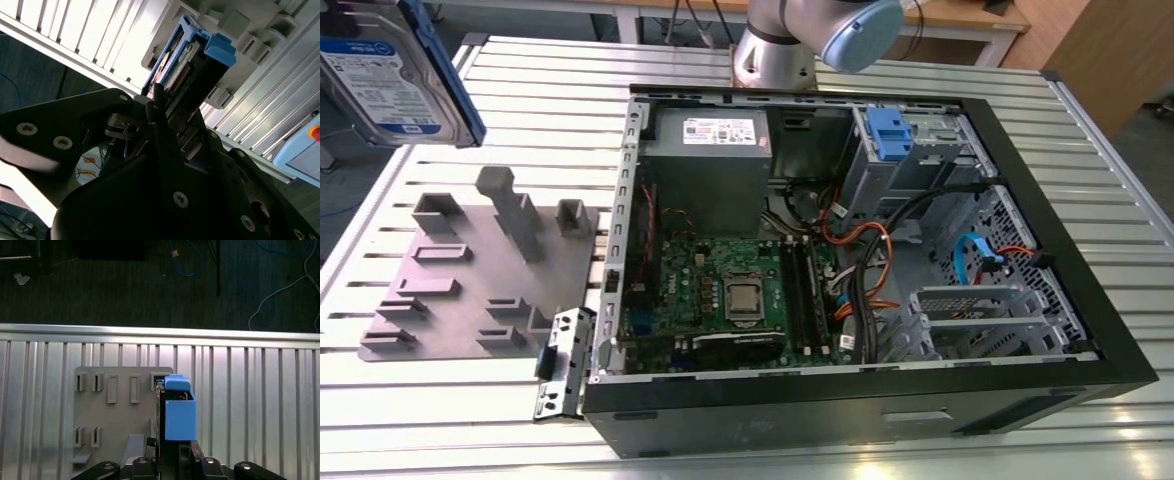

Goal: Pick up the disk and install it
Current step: 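Pick up the disk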

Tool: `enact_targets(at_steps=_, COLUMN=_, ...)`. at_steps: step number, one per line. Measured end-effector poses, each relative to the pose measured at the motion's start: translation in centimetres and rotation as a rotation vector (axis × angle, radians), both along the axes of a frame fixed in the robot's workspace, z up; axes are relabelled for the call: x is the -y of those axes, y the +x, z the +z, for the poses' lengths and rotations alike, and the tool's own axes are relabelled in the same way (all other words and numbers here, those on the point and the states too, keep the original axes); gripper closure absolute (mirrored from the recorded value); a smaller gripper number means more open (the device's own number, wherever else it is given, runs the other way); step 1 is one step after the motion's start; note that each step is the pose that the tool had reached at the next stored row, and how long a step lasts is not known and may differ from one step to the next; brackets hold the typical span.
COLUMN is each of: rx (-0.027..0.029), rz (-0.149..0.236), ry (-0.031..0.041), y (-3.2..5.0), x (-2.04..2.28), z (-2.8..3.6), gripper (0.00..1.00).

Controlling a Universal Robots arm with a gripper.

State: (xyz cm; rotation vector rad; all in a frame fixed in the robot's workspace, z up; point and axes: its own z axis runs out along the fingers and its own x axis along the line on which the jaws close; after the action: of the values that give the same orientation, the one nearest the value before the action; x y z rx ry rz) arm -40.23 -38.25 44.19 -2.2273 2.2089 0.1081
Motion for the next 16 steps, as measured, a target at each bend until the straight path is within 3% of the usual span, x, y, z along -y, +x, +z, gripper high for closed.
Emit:
enact_targets(at_steps=8, rx=0.0001, rz=0.000, ry=0.0000, y=0.00, x=0.00, z=0.49, gripper=0.65)
enact_targets(at_steps=10, rx=0.0000, rz=0.000, ry=0.0000, y=0.00, x=0.00, z=1.07, gripper=0.65)
enact_targets(at_steps=16, rx=0.0000, rz=0.000, ry=0.0000, y=0.00, x=0.00, z=1.20, gripper=0.65)
